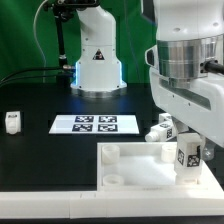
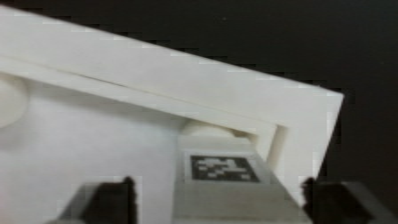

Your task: Assemble one leg

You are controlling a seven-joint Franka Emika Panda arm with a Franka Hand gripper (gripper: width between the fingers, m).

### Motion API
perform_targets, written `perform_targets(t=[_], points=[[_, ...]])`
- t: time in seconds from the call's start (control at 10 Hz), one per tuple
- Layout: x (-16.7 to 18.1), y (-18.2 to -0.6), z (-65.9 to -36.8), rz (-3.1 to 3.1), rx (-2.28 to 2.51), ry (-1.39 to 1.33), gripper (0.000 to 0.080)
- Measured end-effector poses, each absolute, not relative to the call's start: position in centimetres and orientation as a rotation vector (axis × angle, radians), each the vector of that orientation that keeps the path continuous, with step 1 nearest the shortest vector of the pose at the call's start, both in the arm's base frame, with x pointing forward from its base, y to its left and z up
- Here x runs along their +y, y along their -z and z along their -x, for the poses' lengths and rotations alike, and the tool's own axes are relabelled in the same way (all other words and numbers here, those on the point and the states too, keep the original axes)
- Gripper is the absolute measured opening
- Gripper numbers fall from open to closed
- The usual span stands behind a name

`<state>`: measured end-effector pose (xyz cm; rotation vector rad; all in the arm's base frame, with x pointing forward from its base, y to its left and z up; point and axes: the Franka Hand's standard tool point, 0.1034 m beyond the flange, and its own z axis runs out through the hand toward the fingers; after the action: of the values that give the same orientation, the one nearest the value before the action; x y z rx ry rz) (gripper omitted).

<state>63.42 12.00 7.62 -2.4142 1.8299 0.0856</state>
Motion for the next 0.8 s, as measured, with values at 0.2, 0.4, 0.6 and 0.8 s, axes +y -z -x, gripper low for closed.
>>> perform_targets(t=[0.2,0.4,0.6,0.8], points=[[12.3,-7.3,-63.2,2.73,1.319,0.013,0.0632],[12.0,-7.5,-63.2,2.923,0.856,0.057,0.0644],[11.9,-7.4,-63.2,2.972,0.692,0.065,0.0649],[11.1,-7.5,-63.5,3.078,0.177,0.096,0.0649]])
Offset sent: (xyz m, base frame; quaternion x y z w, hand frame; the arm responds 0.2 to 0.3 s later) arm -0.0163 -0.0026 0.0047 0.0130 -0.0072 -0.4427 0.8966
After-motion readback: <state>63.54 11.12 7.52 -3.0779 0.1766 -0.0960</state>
